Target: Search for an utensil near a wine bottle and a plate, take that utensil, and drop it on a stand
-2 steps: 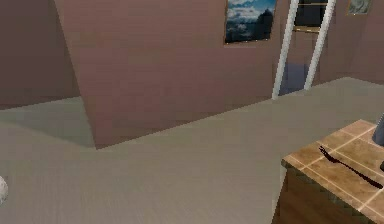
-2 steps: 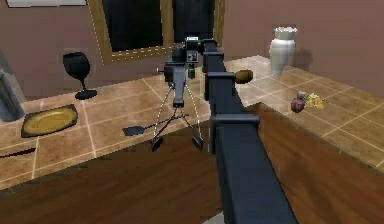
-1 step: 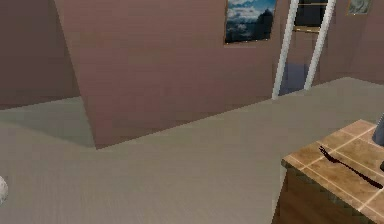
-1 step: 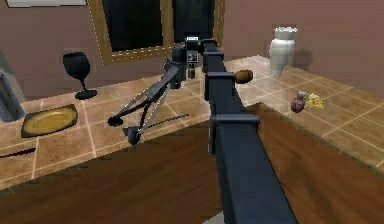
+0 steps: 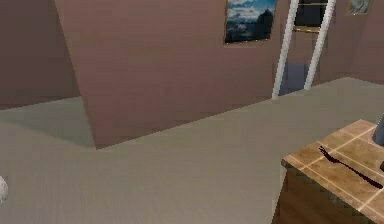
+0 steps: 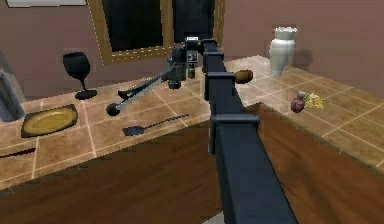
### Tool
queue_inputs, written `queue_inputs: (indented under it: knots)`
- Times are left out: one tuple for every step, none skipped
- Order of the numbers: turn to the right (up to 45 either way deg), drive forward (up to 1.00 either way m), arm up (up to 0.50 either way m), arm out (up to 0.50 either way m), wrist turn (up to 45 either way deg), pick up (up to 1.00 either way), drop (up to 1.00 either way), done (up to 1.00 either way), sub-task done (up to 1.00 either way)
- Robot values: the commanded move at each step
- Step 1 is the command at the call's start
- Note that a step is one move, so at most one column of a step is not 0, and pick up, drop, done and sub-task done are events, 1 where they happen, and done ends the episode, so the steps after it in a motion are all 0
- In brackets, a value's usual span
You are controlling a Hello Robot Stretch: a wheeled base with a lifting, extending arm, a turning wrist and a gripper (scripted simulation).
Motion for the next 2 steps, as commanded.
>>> queue_inputs:
  knots:
    - [0.0,0.00,0.00,0.00,33.0,0.00,0.00,0.00,0.00]
    - [0.0,0.00,-0.16,0.00,0.0,0.00,0.00,0.00,0.00]
